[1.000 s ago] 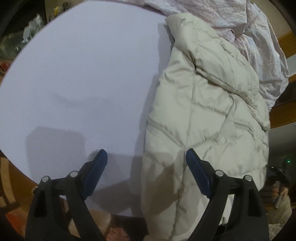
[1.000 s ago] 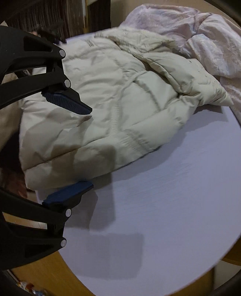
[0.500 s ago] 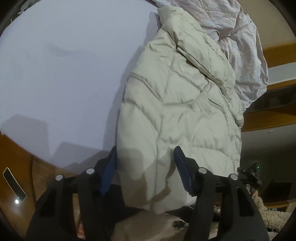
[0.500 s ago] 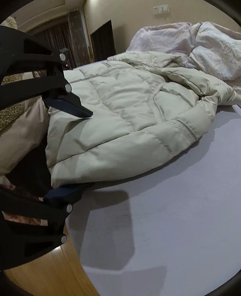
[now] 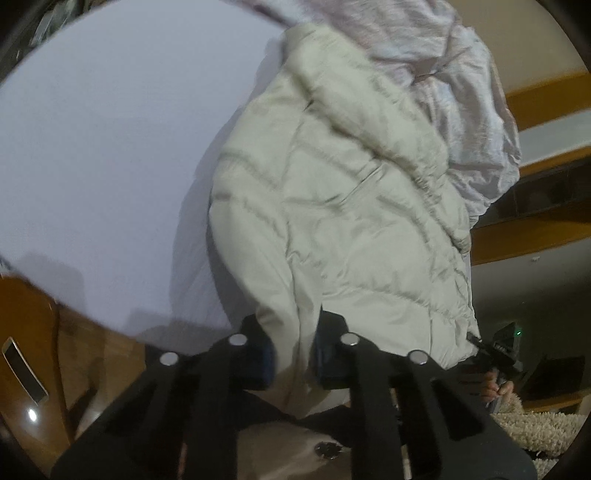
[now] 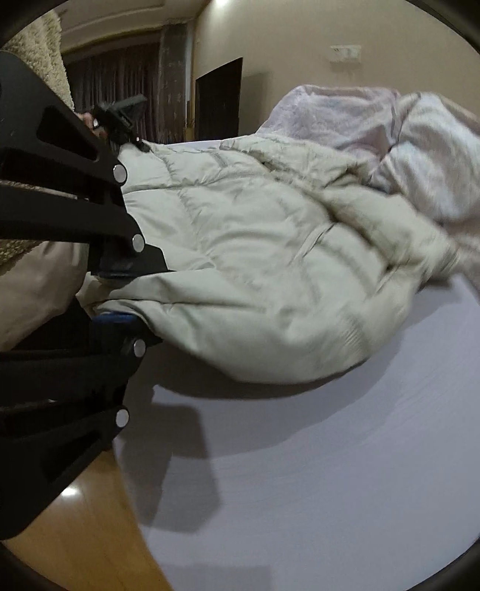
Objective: Fold large clothes
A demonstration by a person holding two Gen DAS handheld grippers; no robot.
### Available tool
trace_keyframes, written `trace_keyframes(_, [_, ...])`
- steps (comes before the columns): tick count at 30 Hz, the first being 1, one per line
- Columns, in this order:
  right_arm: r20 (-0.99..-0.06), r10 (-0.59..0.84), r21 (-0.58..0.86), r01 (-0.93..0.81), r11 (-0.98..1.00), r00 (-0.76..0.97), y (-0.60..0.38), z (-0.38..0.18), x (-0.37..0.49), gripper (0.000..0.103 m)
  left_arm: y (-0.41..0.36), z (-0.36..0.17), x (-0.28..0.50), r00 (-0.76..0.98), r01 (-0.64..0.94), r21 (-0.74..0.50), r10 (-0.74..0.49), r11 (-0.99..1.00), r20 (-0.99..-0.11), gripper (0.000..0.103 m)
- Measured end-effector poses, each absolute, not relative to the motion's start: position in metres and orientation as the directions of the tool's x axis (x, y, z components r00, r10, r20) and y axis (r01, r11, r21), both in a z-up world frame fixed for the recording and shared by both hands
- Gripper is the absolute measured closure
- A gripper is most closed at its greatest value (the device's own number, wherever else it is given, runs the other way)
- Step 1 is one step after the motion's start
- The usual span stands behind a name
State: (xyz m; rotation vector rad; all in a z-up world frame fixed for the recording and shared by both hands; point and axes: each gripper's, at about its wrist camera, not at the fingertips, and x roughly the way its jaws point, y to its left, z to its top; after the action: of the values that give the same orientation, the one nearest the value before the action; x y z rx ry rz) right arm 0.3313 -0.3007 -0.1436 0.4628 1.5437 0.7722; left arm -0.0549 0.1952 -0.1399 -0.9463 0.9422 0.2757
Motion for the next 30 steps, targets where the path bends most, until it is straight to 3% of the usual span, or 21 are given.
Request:
trace_keyframes(16, [-0.657, 0.715, 0.651, -0.298, 0.698, 0.240, -0.239, -0.036, 0.418, 0.091, 0.252, -0.024, 0.039, 0.769, -0.452, -0.559, -0.015, 0.695, -0.639, 0.091])
trace_keyframes(23, [-0.689, 0.654, 0.578, -0.309, 0.756, 0.313, -0.179, -0.018, 0.479, 0.091, 0.295, -0.014, 0.106, 0.753, -0.504, -0.540, 0.037, 0.674, -0.657, 0.091])
trace_keyframes(30, [-0.769, 0.544, 0.471, -0.276, 0.838, 0.335, -0.127, -0.043, 0.528, 0.091, 0.329, -0.032, 0.175, 0.693, -0.562, -0.487, 0.059, 0.668, -0.719, 0.090])
